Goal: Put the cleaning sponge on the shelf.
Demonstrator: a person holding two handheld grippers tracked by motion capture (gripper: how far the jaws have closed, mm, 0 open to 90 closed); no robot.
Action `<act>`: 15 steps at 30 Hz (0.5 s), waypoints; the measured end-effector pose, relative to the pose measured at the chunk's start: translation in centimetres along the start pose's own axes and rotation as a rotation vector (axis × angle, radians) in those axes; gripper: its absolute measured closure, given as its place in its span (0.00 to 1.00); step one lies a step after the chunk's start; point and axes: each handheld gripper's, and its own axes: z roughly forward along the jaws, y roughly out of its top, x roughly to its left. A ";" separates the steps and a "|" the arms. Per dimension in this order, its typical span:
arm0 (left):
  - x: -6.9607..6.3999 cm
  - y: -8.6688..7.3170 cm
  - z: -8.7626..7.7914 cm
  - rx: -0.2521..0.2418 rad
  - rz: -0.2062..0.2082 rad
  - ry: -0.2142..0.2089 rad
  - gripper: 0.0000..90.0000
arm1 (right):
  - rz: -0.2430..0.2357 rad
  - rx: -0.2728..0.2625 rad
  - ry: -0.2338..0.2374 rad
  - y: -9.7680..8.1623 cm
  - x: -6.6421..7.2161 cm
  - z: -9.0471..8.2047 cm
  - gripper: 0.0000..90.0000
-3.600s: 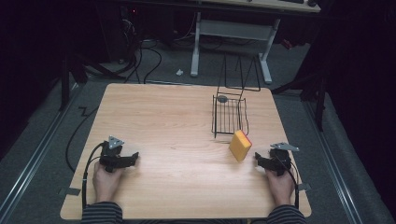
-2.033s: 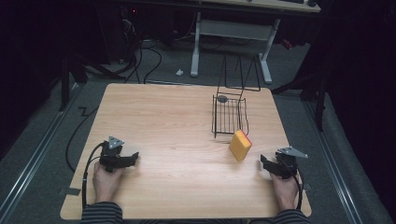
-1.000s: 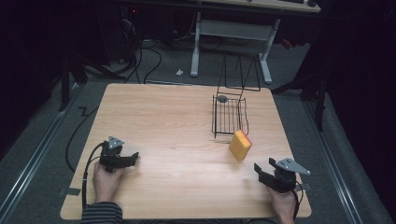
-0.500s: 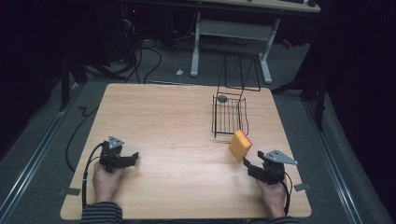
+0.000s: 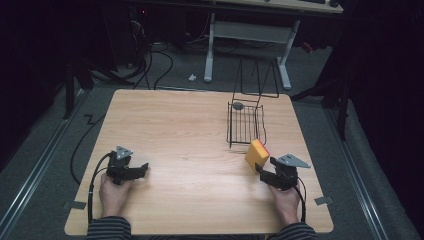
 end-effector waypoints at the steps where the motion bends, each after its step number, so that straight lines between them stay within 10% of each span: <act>1: 0.0 0.0 0.0 0.000 0.000 0.000 0.19 | 0.002 0.001 -0.001 0.0 0.0 0.1 0.38; 15: 0.0 0.0 0.0 0.000 0.000 0.000 0.19 | 0.033 0.003 0.022 -0.2 -0.4 1.4 0.50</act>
